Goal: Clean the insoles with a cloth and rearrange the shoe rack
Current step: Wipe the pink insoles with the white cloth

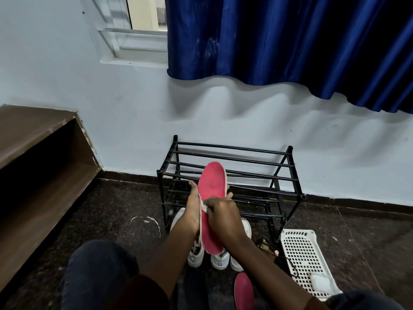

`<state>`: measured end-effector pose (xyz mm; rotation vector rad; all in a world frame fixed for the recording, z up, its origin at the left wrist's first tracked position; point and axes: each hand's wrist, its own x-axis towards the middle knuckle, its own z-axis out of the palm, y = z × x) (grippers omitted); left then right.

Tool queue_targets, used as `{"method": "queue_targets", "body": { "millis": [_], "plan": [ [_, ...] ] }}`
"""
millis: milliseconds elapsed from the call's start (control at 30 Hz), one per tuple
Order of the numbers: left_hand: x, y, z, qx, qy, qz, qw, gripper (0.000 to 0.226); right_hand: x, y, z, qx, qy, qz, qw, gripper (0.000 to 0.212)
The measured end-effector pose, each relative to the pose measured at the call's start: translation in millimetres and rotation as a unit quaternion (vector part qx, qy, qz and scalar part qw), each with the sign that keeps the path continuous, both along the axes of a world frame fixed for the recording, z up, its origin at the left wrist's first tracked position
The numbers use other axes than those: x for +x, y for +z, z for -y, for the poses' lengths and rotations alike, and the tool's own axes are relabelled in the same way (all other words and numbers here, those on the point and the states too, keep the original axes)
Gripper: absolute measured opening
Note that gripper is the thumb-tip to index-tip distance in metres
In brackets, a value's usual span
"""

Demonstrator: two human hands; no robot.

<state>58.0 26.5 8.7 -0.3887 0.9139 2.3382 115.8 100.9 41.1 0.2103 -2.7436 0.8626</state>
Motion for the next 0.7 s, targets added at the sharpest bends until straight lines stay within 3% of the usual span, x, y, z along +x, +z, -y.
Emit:
{"method": "queue_targets", "body": {
  "millis": [133,333,700],
  "plan": [
    [16,-4,6,-0.025,-0.008,-0.040,0.999,0.083,-17,-2,-6,0.011,-0.052,-0.024,0.998,0.018],
    [33,-23,6,0.044,0.026,-0.064,0.997,0.061,-14,-11,2,-0.027,-0.054,-0.038,0.997,0.027],
    [26,-27,16,0.130,0.021,0.027,0.991,0.079,46,-31,7,0.001,0.074,-0.057,0.996,0.016]
  ]
}}
